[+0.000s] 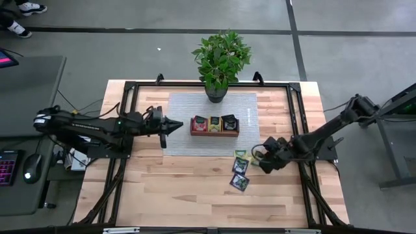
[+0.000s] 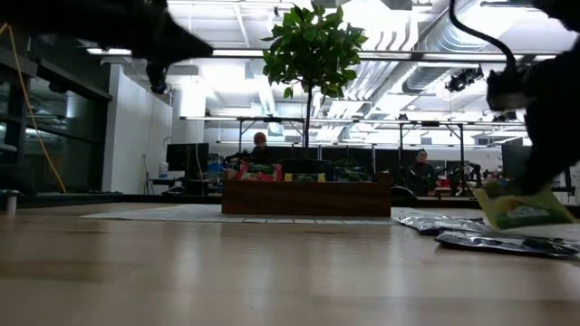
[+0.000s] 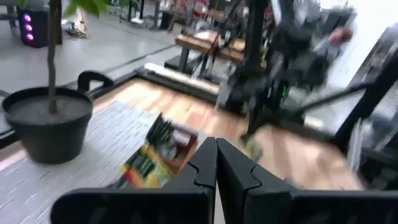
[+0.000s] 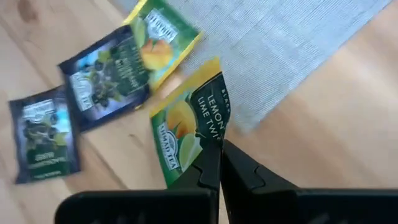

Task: Pick & Place Tea
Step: Put the yellow tea bag into the middle section of the wooden organizer

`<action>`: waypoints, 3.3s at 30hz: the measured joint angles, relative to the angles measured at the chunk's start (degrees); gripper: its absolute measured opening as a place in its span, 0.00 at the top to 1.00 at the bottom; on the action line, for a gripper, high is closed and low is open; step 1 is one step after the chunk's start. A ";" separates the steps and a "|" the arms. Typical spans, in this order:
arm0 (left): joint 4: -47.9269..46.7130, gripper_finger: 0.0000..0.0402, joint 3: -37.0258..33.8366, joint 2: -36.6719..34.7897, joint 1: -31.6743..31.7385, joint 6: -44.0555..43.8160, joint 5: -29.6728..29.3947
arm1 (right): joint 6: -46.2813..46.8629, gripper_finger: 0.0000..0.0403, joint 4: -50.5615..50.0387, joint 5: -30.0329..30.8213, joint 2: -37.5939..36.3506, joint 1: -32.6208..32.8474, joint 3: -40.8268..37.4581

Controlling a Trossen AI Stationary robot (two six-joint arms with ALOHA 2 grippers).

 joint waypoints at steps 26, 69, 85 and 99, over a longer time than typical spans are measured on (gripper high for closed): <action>-3.34 1.00 -1.78 -1.92 -0.02 10.45 6.67 | -68.86 1.00 2.02 -0.70 6.56 -28.84 33.58; -3.34 1.00 -1.75 -1.89 -0.02 10.03 9.20 | -73.46 1.00 19.38 -23.66 30.10 -43.27 35.49; -3.34 1.00 -1.75 -1.87 -0.02 10.21 9.18 | -69.98 1.00 25.49 -23.47 30.35 -43.34 30.49; -3.34 1.00 -1.73 -1.87 -0.02 10.02 9.55 | -69.78 1.00 25.44 -24.16 33.75 -43.53 30.16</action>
